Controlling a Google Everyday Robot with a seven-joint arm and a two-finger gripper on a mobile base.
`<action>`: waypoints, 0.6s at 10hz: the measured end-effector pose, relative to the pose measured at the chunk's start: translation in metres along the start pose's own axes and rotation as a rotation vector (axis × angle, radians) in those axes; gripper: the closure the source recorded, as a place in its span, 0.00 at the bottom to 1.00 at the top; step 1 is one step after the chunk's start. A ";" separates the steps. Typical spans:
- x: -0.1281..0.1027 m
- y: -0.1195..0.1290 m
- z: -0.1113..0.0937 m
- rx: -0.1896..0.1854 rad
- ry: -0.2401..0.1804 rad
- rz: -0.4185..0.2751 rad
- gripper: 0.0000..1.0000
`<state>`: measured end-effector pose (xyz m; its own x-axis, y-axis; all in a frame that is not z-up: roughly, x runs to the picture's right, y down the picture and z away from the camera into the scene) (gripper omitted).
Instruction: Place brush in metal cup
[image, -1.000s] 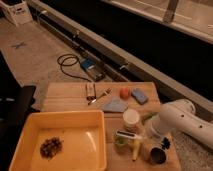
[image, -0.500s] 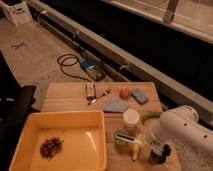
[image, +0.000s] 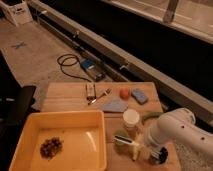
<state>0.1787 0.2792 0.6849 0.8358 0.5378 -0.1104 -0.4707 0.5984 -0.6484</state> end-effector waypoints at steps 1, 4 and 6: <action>0.003 0.000 0.008 -0.013 -0.006 0.025 0.79; 0.006 0.001 0.018 -0.025 0.003 0.044 0.51; 0.007 0.002 0.016 -0.018 0.015 0.048 0.29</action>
<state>0.1787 0.2933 0.6953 0.8164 0.5568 -0.1531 -0.5055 0.5608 -0.6557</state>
